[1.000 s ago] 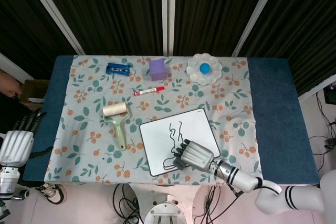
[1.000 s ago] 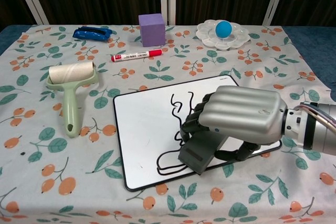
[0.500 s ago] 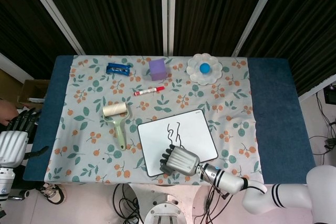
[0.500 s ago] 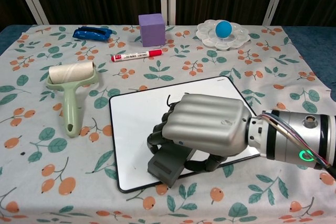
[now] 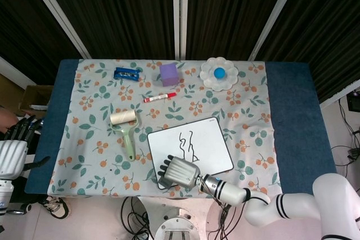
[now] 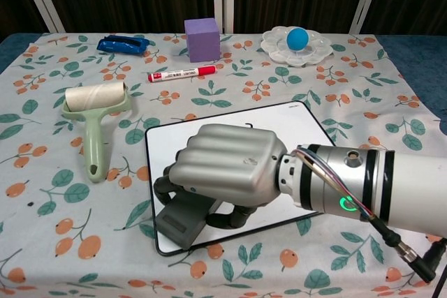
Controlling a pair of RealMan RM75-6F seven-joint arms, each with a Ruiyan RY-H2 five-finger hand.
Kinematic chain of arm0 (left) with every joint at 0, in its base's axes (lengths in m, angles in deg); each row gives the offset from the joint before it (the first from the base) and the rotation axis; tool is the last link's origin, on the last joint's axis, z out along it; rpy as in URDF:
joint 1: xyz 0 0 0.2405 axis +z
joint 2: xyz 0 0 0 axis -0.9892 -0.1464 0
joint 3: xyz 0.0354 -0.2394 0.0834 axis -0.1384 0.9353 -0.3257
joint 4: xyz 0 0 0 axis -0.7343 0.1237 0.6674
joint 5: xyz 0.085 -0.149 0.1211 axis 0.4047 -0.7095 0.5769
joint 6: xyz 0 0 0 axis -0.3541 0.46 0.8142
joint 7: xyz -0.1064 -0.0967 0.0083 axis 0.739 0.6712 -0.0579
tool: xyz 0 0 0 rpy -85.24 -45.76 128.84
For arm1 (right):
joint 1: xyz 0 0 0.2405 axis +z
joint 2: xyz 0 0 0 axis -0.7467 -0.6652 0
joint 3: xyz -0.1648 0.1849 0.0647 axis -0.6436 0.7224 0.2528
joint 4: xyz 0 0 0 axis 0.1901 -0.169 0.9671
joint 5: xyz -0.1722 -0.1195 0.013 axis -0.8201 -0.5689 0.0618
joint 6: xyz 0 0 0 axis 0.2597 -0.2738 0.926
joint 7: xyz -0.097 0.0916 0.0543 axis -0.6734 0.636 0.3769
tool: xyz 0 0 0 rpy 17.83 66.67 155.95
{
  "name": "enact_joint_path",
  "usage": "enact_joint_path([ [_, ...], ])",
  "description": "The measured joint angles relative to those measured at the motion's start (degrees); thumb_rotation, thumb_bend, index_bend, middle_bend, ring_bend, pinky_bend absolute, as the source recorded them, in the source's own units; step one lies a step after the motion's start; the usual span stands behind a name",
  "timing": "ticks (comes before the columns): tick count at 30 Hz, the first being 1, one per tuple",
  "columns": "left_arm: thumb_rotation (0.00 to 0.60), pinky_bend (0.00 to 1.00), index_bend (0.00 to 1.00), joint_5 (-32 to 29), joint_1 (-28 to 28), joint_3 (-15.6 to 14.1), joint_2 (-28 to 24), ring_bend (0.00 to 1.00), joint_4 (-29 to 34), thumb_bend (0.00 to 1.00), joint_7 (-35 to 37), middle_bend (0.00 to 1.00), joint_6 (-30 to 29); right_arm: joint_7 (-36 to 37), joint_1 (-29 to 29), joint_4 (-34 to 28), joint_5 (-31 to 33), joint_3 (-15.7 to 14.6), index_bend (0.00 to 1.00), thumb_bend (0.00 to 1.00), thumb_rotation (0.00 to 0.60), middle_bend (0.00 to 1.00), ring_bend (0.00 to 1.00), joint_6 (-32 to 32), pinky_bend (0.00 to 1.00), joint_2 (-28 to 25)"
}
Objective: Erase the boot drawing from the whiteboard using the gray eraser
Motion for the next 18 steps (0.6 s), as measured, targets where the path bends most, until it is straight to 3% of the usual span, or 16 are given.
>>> enact_joint_path([
  [9,0.549,0.16,0.09,-0.11,0.23,0.00,-0.09,0.04,-0.22,0.03,0.28,0.05,-0.10,-1.57,1.78,1.72,3.34,1.32,0.78,0.38,0.600,0.72,0.62,-1.28,0.68,1.91],
  [18,0.550,0.16,0.09,0.40,0.23,-0.08,0.00,0.04,0.07,0.03,0.07,0.05,-0.29,-2.34,1.13,1.47,4.82,-0.16,0.79,0.38,0.600,0.72,0.62,-0.27,0.68,-0.76],
])
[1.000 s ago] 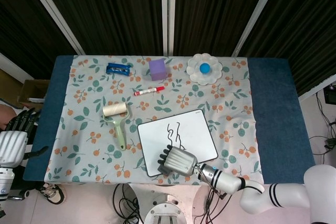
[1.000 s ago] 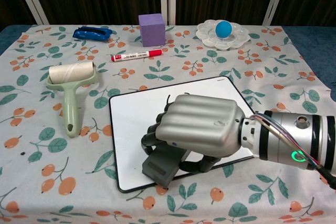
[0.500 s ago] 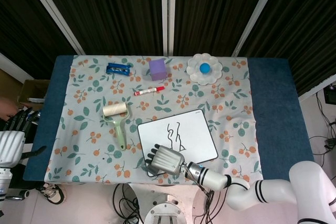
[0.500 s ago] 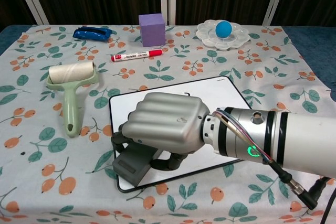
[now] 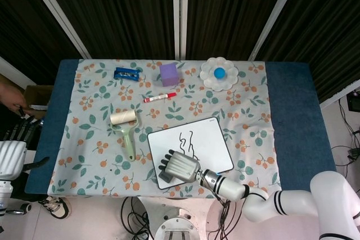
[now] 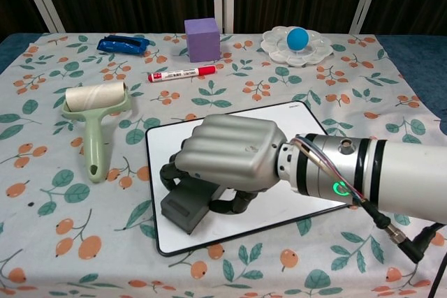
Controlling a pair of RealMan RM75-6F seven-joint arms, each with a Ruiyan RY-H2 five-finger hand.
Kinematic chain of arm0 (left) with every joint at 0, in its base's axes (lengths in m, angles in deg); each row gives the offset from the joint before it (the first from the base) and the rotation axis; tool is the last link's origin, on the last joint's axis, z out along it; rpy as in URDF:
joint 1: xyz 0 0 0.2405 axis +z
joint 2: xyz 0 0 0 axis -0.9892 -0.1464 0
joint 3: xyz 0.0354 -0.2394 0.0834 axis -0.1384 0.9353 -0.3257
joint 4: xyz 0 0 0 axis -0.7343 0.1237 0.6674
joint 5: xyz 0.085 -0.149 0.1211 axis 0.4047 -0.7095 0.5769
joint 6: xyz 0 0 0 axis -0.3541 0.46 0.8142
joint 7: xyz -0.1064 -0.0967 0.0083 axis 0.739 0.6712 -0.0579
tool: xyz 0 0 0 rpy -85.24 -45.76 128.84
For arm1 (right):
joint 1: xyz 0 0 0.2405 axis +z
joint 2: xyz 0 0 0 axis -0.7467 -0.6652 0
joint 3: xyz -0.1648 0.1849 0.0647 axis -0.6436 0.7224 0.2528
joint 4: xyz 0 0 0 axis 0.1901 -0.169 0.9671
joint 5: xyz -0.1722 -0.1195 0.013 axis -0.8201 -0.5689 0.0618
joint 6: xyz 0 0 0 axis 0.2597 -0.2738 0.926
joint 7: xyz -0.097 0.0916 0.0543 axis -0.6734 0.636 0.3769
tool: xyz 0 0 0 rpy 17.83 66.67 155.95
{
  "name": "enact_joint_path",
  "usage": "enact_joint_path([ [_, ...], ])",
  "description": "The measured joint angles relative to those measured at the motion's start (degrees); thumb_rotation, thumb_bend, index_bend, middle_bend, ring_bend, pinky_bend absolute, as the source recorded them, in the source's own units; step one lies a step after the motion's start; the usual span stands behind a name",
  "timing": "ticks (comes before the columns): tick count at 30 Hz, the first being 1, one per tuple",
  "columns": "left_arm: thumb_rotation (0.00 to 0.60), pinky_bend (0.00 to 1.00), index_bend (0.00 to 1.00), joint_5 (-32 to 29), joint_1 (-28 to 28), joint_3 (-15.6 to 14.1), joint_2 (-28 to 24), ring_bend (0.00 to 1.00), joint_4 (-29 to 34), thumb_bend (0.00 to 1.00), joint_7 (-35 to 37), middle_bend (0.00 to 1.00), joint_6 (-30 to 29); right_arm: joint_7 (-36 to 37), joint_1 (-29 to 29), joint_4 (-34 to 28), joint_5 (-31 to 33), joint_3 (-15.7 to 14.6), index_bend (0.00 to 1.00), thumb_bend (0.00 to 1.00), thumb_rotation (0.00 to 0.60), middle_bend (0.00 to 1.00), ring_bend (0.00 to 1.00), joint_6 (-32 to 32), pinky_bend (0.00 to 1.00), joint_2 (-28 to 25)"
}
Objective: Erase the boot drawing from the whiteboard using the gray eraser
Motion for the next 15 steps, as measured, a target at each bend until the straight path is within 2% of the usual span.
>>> enact_joint_path([
  [15,0.559,0.16,0.09,0.49,-0.29,-0.30,0.36,0.04,1.42,0.03,-1.97,0.05,0.48,3.38,-2.96,1.00,0.81,-3.26,0.79,0.38,0.600,0.73,0.62,3.02,0.68,-7.02],
])
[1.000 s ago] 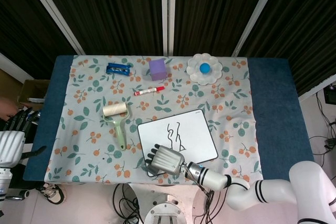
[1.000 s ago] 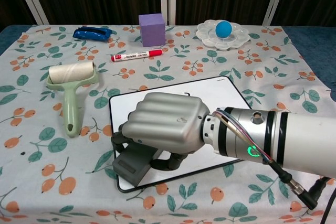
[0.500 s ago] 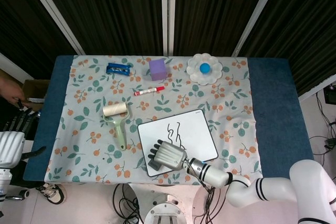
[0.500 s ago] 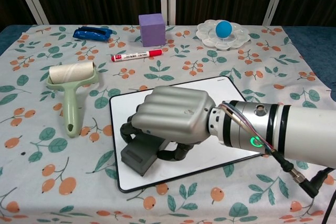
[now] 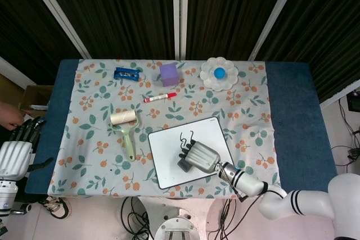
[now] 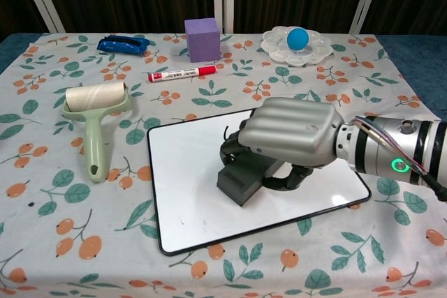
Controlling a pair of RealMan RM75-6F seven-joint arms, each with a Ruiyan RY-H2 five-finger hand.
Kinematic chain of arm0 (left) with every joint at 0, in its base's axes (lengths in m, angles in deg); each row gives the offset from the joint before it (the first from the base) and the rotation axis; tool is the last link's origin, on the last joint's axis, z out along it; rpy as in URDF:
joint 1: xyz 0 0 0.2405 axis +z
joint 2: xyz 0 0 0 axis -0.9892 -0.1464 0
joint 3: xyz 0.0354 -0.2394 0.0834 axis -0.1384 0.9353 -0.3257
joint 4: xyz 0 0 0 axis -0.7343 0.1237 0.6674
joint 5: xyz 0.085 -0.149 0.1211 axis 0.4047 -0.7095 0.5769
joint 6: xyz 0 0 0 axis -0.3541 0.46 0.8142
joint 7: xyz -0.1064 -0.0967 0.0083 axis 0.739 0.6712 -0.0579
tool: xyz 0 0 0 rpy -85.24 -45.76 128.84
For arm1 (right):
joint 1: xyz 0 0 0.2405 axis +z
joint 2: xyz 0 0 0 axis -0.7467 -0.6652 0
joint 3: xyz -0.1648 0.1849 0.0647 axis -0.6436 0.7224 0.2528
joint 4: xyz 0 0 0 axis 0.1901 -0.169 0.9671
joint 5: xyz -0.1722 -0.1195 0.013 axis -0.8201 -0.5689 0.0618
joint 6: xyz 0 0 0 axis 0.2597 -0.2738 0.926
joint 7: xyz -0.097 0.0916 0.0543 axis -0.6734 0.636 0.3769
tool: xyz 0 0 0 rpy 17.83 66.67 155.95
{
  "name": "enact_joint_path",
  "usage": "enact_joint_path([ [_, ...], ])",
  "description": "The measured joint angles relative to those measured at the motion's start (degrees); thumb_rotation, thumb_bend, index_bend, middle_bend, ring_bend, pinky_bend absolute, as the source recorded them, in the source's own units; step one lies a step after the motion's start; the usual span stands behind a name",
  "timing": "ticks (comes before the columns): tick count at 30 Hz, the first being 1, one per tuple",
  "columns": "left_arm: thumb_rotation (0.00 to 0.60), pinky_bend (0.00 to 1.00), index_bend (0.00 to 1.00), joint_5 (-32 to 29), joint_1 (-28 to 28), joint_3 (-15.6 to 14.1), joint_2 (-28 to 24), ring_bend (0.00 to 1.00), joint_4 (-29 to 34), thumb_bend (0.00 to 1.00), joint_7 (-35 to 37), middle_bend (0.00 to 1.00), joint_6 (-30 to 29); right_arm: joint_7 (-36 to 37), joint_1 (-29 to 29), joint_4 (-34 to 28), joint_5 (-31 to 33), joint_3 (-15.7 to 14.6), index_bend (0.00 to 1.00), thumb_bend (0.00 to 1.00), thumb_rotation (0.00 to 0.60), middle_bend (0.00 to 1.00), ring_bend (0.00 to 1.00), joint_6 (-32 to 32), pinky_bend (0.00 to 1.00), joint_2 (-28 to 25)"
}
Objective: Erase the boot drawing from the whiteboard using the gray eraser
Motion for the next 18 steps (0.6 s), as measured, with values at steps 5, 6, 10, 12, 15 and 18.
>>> enact_joint_path([
  [5,0.555,0.16,0.09,-0.06,-0.13,0.09,-0.04,0.04,0.12,0.03,-0.09,0.05,0.15,2.38,-1.14,1.82,-0.63,-0.91,0.80,0.38,0.600,0.73,0.62,1.46,0.68,-2.50],
  [6,0.557,0.16,0.09,-0.06,-0.15,0.09,-0.04,0.04,0.13,0.03,-0.05,0.05,0.19,2.76,-1.33,2.12,-0.66,-0.99,0.80,0.38,0.600,0.73,0.62,1.67,0.68,-2.84],
  [10,0.559,0.16,0.09,0.00,-0.21,0.03,0.07,0.04,0.06,0.03,-0.03,0.05,0.31,4.37,-2.01,3.23,-0.71,-1.31,0.80,0.38,0.600,0.73,0.62,2.30,0.68,-4.00],
  [12,0.559,0.16,0.09,0.00,-0.21,0.00,0.09,0.04,0.00,0.03,-0.07,0.05,0.35,5.14,-2.26,3.53,-0.94,-1.52,0.80,0.38,0.600,0.73,0.62,2.50,0.68,-4.29],
  [15,0.560,0.16,0.09,-0.02,-0.19,0.03,0.05,0.04,0.02,0.03,-0.07,0.05,0.27,5.99,-2.40,3.52,-1.82,-1.85,0.80,0.38,0.600,0.73,0.62,2.77,0.68,-4.32],
  [18,0.560,0.16,0.09,0.00,-0.17,0.11,-0.10,0.04,0.19,0.03,-0.18,0.05,0.08,6.75,-2.33,2.77,-3.07,-2.18,0.80,0.38,0.600,0.73,0.62,2.94,0.68,-4.15],
])
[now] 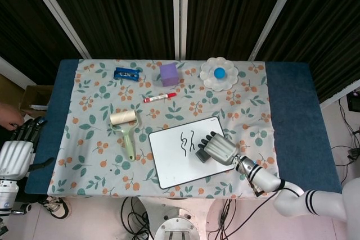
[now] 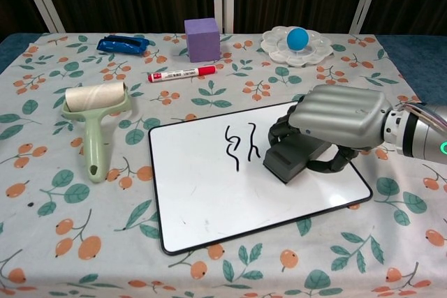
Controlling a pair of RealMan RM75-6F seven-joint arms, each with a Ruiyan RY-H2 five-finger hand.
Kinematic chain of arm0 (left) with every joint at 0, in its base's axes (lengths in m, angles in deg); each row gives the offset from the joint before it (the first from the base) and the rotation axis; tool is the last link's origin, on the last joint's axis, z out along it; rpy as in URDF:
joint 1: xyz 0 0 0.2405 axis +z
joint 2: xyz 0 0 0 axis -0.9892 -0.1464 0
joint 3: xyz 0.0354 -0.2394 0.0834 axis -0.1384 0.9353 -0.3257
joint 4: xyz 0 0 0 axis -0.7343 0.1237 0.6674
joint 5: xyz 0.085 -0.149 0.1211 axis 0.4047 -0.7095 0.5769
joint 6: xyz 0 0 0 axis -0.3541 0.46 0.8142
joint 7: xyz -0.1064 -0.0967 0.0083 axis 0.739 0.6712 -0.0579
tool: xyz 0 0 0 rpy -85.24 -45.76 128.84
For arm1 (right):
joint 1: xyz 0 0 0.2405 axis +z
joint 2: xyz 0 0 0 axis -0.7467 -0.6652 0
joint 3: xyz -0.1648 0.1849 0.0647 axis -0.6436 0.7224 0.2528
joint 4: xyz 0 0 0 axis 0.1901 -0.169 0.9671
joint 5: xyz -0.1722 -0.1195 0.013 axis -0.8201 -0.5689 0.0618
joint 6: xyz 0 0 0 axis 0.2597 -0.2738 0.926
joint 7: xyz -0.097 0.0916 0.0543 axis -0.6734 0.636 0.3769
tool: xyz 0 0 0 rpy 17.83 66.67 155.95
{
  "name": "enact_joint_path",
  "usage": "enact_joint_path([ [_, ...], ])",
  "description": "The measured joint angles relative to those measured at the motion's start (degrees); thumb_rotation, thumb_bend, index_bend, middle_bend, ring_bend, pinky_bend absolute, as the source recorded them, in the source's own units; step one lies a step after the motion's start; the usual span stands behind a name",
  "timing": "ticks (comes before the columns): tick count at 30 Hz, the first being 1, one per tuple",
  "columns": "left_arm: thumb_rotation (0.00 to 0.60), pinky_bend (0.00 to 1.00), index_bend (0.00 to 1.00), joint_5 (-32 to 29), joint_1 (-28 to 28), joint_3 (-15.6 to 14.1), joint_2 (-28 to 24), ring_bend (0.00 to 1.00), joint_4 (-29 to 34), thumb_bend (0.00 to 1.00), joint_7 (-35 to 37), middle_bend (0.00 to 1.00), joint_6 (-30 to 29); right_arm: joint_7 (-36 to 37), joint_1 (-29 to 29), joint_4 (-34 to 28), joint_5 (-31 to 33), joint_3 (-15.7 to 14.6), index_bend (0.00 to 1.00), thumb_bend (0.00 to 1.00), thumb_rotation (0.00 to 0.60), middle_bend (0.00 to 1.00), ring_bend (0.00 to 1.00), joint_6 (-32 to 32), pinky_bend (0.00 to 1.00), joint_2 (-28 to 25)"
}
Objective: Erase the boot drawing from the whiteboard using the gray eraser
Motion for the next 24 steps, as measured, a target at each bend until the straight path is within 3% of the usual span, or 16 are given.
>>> enact_joint_path([
  [11,0.555,0.16,0.09,-0.04,0.26,0.08,-0.59,0.04,0.46,0.03,0.04,0.05,-0.48,-1.68,0.88,-5.75,-5.43,-1.67,0.80,0.38,0.600,0.73,0.62,0.32,0.68,1.32],
  [24,0.558,0.16,0.09,0.09,0.64,-0.05,-0.63,0.04,-0.20,0.03,1.06,0.05,-0.90,-6.55,-0.08,-7.93,-3.93,-2.79,0.80,0.38,0.600,0.73,0.62,-1.16,0.68,0.36],
])
